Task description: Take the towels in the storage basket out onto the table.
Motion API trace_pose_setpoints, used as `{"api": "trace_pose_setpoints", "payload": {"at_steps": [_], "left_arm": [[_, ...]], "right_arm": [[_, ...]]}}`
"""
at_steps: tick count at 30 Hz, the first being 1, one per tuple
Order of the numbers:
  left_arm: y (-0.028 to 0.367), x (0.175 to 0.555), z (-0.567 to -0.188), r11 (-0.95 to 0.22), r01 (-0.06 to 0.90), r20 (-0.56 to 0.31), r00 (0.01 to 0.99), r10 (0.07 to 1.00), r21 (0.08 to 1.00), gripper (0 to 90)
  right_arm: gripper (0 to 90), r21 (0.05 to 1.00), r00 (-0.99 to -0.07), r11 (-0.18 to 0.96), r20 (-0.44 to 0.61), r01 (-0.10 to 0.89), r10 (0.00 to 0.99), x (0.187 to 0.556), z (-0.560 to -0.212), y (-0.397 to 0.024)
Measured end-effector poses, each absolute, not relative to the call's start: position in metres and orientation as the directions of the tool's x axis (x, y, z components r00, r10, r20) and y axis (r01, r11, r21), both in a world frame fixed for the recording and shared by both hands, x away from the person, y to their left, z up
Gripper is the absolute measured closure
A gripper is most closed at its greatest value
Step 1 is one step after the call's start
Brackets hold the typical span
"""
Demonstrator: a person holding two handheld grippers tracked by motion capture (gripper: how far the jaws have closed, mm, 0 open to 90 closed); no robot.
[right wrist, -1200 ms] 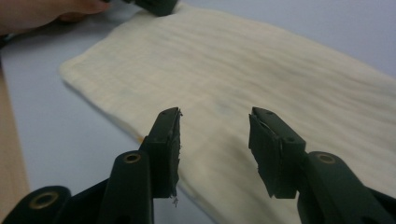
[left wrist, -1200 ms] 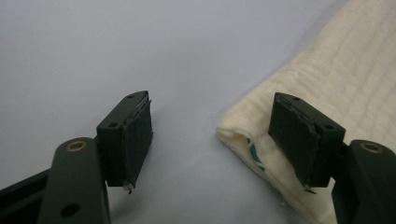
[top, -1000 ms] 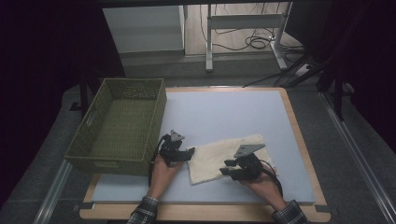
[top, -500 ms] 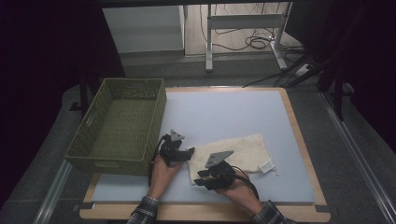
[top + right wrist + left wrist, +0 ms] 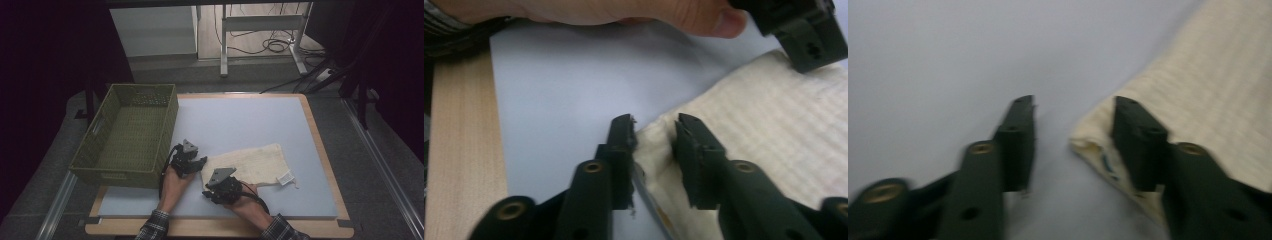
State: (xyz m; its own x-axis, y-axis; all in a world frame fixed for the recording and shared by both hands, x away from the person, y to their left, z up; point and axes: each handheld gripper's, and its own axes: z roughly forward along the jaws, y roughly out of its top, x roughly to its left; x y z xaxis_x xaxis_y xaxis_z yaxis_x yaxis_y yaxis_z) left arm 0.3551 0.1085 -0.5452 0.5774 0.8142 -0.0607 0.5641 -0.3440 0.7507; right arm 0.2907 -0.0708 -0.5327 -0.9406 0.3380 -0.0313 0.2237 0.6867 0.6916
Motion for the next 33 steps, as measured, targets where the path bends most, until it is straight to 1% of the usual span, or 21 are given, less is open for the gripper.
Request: {"api": "trace_pose_setpoints", "payload": {"at_steps": [1,2,3,4,5,6,7,9,13,20,28,33], "left_arm": [[0.108,0.355,-0.545,-0.345,0.568,-0.07,0.583,0.81,0.747,67.0],[0.109,0.356,-0.545,-0.333,0.575,-0.086,0.58,0.81,0.747,69.3],[0.11,0.356,-0.545,-0.321,0.585,-0.102,0.575,0.812,0.745,71.5],[0.111,0.357,-0.545,-0.31,0.59,-0.117,0.574,0.81,0.745,75.0],[0.113,0.359,-0.545,-0.303,0.595,-0.142,0.585,0.799,0.745,82.5],[0.113,0.359,-0.545,-0.299,0.596,-0.147,0.584,0.798,0.745,85.8],[0.113,0.36,-0.545,-0.295,0.593,-0.146,0.582,0.8,0.749,86.7],[0.114,0.36,-0.541,-0.28,0.576,-0.141,0.579,0.803,0.768,87.4],[0.115,0.359,-0.532,-0.265,0.544,-0.135,0.586,0.799,0.796,87.4],[0.106,0.365,-0.522,-0.27,0.512,-0.126,0.612,0.781,0.816,87.3],[0.074,0.373,-0.498,-0.315,0.451,-0.075,0.661,0.747,0.835,87.4],[0.051,0.378,-0.492,-0.342,0.417,-0.044,0.685,0.727,0.842,87.3]], "right_arm": [[75.7,0.692,-0.939,0.685,-0.029,0.228,0.342,0.292,-0.533,-0.071],[80.9,0.692,-0.936,0.681,-0.022,0.24,0.352,0.293,-0.533,-0.072],[83.4,0.692,-0.933,0.677,-0.017,0.249,0.36,0.294,-0.532,-0.073],[84.4,0.694,-0.93,0.669,0.0,0.264,0.368,0.295,-0.533,-0.074],[85.0,0.696,-0.929,0.663,0.013,0.274,0.37,0.297,-0.533,-0.074],[85.2,0.699,-0.927,0.657,0.026,0.284,0.373,0.298,-0.533,-0.075],[85.4,0.699,-0.928,0.655,0.032,0.286,0.371,0.298,-0.533,-0.075],[85.5,0.697,-0.93,0.653,0.056,0.297,0.363,0.3,-0.531,-0.077],[85.5,0.725,-0.927,0.621,0.066,0.299,0.369,0.302,-0.523,-0.083],[85.4,0.764,-0.919,0.567,0.085,0.308,0.385,0.304,-0.503,-0.102],[85.5,0.79,-0.901,0.518,0.097,0.328,0.423,0.305,-0.49,-0.131],[85.4,0.8,-0.883,0.494,0.092,0.341,0.46,0.305,-0.485,-0.157]]}}
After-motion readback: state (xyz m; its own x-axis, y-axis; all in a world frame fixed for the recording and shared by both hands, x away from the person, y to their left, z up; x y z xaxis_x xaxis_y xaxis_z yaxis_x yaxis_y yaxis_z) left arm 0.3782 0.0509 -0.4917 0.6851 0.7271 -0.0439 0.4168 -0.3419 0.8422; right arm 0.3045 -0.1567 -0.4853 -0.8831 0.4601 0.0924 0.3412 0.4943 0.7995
